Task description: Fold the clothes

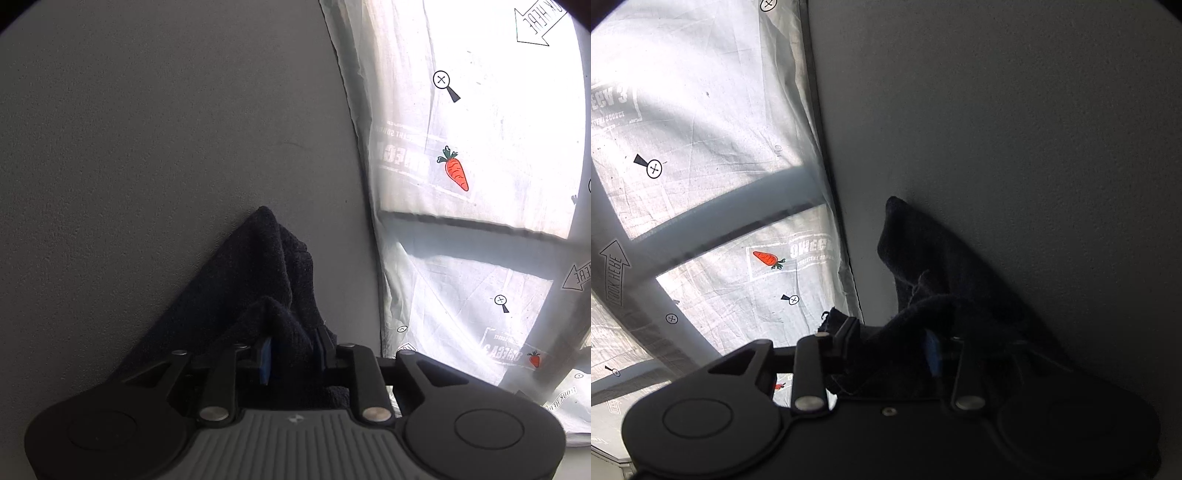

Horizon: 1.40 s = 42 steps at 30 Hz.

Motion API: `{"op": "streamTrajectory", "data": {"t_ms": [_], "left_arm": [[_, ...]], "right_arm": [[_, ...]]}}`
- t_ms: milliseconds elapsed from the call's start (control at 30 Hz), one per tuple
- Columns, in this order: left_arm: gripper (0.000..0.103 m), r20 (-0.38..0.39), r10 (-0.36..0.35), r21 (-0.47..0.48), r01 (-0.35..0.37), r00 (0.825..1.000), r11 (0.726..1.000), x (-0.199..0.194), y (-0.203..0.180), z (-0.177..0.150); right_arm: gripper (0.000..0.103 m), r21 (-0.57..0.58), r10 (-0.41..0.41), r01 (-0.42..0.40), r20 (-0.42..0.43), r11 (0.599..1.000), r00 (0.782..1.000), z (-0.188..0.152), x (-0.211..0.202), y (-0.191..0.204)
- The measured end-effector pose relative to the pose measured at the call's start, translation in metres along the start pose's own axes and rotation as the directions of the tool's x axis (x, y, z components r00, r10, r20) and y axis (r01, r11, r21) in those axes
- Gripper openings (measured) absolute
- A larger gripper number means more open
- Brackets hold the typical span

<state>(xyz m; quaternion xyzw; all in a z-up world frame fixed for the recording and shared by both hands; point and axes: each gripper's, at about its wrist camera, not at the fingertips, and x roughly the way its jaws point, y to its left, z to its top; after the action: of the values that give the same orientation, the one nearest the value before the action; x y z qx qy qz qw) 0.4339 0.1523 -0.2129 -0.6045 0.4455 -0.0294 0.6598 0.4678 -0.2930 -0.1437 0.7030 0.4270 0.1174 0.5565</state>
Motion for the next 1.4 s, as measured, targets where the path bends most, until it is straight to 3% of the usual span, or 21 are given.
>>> {"op": "streamTrajectory", "data": {"t_ms": [167,233,300,333,367,400,433,500,567,633,700,733,800,867,900,1000,1133,1167,1300,1400], "left_arm": [[0.038,0.098,-0.005,0.038,0.001,0.995,0.999,-0.015,-0.01,0.011],[0.039,0.154,0.011,0.076,-0.023,0.988,0.997,-0.025,-0.016,0.012],[0.052,0.202,0.036,0.123,-0.062,0.979,0.99,-0.035,-0.023,0.012],[0.057,0.22,0.059,0.16,-0.095,0.974,0.983,-0.038,-0.027,0.009],[0.071,0.223,0.106,0.225,-0.157,0.969,0.962,-0.036,-0.033,0.002],[0.082,0.23,0.151,0.289,-0.216,0.961,0.933,-0.035,-0.039,-0.005],[0.086,0.24,0.196,0.351,-0.273,0.951,0.896,-0.033,-0.045,-0.012],[0.093,0.267,0.284,0.469,-0.381,0.921,0.797,-0.027,-0.056,-0.027],[0.093,0.289,0.348,0.579,-0.452,0.892,0.679,-0.018,-0.059,-0.048],[0.093,0.305,0.378,0.668,-0.479,0.874,0.569,-0.007,-0.06,-0.07],[0.093,0.312,0.402,0.716,-0.491,0.861,0.496,0.001,-0.057,-0.086],[0.094,0.324,0.424,0.731,-0.508,0.846,0.456,0.007,-0.054,-0.093],[0.096,0.362,0.476,0.75,-0.554,0.801,0.361,0.017,-0.049,-0.104],[0.098,0.39,0.479,0.759,-0.569,0.786,0.317,0.021,-0.046,-0.107],[0.1,0.398,0.478,0.759,-0.574,0.783,0.308,0.022,-0.044,-0.107],[0.103,0.393,0.49,0.744,-0.582,0.779,0.329,0.025,-0.042,-0.098],[0.103,0.384,0.499,0.73,-0.586,0.777,0.351,0.037,-0.038,-0.085],[0.103,0.383,0.498,0.733,-0.584,0.778,0.349,0.04,-0.038,-0.082],[0.103,0.392,0.483,0.77,-0.567,0.783,0.294,0.044,-0.038,-0.078],[0.103,0.37,0.482,0.78,-0.547,0.794,0.303,0.049,-0.037,-0.069]], "right_arm": [[0.065,-0.228,-0.002,0.001,-0.006,0.974,1.0,-0.009,-0.002,0.036],[0.074,-0.343,-0.004,0.007,0.009,0.939,1.0,-0.018,-0.006,0.054],[0.083,-0.477,-0.041,0.051,0.033,0.877,0.999,-0.03,-0.01,0.072],[0.088,-0.553,-0.078,0.095,0.055,0.827,0.995,-0.038,-0.011,0.082],[0.093,-0.633,-0.128,0.153,0.086,0.759,0.988,-0.048,-0.01,0.091],[0.095,-0.713,-0.189,0.223,0.128,0.665,0.974,-0.06,-0.009,0.099],[0.097,-0.782,-0.246,0.289,0.178,0.553,0.953,-0.072,-0.007,0.105],[0.097,-0.871,-0.316,0.367,0.266,0.325,0.911,-0.098,-0.001,0.112],[0.097,-0.912,-0.347,0.36,0.279,0.198,0.896,-0.118,0.003,0.108],[0.097,-0.92,-0.363,0.352,0.273,0.174,0.891,-0.128,0.006,0.101],[0.101,-0.922,-0.375,0.347,0.264,0.172,0.888,-0.136,0.009,0.093],[0.102,-0.923,-0.379,0.351,0.27,0.161,0.885,-0.141,0.01,0.089],[0.102,-0.925,-0.378,0.366,0.305,0.1,0.874,-0.152,0.014,0.084],[0.103,-0.924,-0.375,0.381,0.34,0.04,0.863,-0.158,0.018,0.08],[0.103,-0.922,-0.375,0.385,0.348,0.027,0.859,-0.158,0.019,0.079],[0.103,-0.917,-0.38,0.398,0.367,0.004,0.849,-0.155,0.022,0.077],[0.103,-0.908,-0.395,0.419,0.381,0.011,0.836,-0.148,0.031,0.077],[0.103,-0.907,-0.397,0.421,0.381,0.013,0.835,-0.147,0.031,0.077],[0.103,-0.893,-0.392,0.449,0.411,0.007,0.823,-0.139,0.034,0.077],[0.103,-0.895,-0.402,0.446,0.407,0.002,0.82,-0.132,0.039,0.079]]}}
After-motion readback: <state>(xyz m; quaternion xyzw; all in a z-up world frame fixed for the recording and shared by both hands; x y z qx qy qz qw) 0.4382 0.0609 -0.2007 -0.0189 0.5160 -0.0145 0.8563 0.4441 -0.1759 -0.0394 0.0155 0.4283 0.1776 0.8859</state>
